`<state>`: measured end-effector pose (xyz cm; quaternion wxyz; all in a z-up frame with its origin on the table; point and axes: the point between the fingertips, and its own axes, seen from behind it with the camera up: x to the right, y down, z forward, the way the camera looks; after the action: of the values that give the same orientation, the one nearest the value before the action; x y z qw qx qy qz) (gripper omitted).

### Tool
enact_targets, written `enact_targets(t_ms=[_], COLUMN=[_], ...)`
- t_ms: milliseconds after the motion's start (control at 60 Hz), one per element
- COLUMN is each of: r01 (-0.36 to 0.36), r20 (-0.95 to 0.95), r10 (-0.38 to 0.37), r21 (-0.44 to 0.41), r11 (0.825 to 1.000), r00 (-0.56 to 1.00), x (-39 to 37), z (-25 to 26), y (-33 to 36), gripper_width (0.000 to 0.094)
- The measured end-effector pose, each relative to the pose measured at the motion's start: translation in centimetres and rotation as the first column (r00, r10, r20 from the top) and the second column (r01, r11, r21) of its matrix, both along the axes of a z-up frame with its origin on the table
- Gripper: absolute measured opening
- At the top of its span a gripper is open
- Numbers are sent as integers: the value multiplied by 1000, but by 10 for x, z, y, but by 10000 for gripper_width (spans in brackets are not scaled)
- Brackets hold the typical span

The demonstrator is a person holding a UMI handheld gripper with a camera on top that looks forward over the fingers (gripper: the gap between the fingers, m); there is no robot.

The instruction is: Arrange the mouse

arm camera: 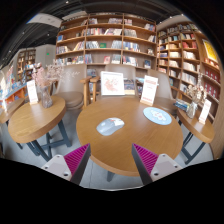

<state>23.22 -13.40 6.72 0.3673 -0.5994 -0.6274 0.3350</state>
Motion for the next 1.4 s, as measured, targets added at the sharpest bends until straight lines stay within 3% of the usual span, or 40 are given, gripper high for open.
enact_targets(t_ms=[683,1400], r01=[69,47], r20=[76,143], r10=[-70,-39], r21=[15,-56], r11=[997,997], r00=[995,989], x=[-126,-224], z=[-66,-81], y=[-18,-33], gripper_width=[849,851])
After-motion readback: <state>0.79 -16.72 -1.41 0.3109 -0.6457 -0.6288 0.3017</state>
